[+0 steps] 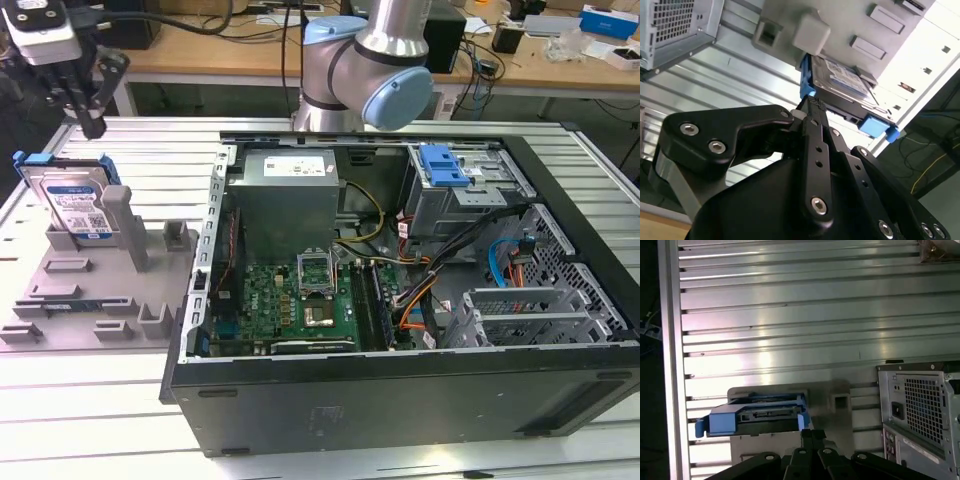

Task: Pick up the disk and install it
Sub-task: 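Reach for the disk, then pick up the disk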

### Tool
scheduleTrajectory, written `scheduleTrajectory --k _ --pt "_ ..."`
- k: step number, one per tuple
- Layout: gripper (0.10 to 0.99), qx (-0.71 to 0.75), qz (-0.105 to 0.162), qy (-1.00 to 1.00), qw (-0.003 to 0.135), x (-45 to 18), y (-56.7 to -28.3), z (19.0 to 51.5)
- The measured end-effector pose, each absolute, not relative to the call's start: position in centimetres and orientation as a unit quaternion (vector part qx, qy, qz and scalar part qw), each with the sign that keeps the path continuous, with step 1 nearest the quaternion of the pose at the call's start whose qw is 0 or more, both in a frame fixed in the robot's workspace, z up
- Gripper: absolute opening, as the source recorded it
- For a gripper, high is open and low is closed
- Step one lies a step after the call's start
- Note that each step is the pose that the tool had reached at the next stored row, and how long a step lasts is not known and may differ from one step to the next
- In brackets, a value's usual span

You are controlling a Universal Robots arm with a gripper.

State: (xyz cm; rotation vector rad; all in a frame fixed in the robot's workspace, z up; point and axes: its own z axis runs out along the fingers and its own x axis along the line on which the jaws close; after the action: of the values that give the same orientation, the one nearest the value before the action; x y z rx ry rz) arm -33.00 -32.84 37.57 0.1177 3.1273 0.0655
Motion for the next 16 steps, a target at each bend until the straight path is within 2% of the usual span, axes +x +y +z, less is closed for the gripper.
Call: scheduleTrajectory --k 16 --pt "0.106 0.038 0.021 0.999 0.003 -33.19 -32.8 37.56"
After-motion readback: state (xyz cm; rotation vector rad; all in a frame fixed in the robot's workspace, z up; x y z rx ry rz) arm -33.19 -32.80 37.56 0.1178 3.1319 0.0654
